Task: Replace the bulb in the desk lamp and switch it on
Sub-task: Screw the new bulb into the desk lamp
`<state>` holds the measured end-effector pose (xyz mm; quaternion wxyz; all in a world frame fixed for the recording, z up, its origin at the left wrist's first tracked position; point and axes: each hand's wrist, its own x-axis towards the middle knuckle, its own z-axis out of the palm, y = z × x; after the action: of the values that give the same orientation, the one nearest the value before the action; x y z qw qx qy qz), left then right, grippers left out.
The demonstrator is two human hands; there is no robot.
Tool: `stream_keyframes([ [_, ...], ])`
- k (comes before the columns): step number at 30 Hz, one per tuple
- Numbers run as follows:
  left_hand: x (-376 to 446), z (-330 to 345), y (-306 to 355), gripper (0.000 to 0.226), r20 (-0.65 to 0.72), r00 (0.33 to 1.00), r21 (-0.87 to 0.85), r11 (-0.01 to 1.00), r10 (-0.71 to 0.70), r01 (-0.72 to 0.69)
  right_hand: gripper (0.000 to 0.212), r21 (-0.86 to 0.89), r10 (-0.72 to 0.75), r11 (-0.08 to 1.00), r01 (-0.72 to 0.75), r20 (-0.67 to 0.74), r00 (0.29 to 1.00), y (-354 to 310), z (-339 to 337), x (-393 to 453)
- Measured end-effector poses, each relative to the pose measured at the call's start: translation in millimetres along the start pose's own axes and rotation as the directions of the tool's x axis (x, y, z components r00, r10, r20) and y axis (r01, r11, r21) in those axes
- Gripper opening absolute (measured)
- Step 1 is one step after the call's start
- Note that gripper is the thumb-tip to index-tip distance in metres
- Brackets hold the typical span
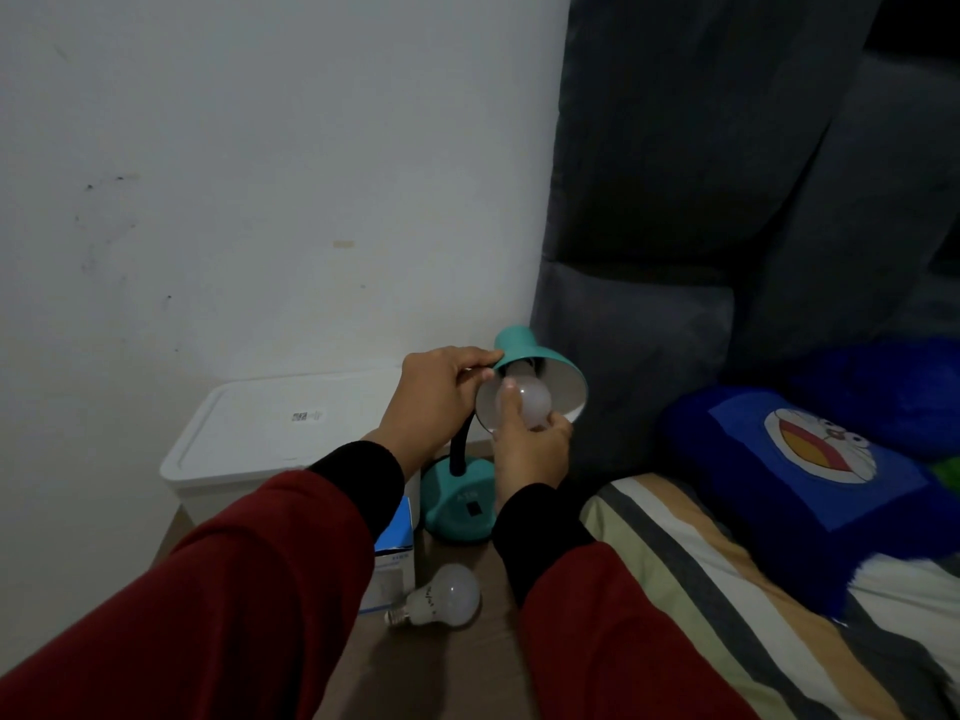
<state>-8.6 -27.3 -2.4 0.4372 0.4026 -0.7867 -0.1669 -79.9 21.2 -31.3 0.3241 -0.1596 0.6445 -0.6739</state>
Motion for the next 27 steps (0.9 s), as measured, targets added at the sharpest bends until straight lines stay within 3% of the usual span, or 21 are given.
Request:
stream_keyframes([
  [2,0,1,1,0.027,-0.002,1.0,-0.007,1.0,0.0,0.0,0.08,-0.025,-0.013,1.0,0.013,-0.005,1.0,1,0,2],
  [6,1,-1,0,0.027,0.003,1.0,0.003,1.0,0.003,-0.003,0.058,-0.007,0.015,1.0,-0.015,0.01,1.0,0,-1,6],
  [11,1,0,1,0.027,0.002,1.0,0.014,1.0,0.006,-0.006,0.073,-0.049,-0.004,0.999,0.004,0.012,1.0,3,-3,9],
  [16,1,-1,1,0.026,0.001,1.0,0.024,1.0,0.012,-0.012,0.061,0.023,0.046,0.999,-0.046,0.002,0.999,-2,-3,12],
  [20,1,-1,1,0.026,0.001,1.0,0.04,0.999,0.028,-0.029,0.075,-0.044,-0.039,0.998,0.038,-0.02,0.999,-1,-5,11],
  [24,1,-2,1,0.027,0.003,1.0,0.033,0.999,0.027,-0.027,0.058,0.001,-0.019,1.0,0.019,0.0,1.0,0,-5,10],
  [27,2,-2,-1,0.027,0.007,1.0,0.039,0.999,0.031,-0.031,0.072,-0.009,-0.006,1.0,0.006,-0.007,1.0,-2,-3,9],
])
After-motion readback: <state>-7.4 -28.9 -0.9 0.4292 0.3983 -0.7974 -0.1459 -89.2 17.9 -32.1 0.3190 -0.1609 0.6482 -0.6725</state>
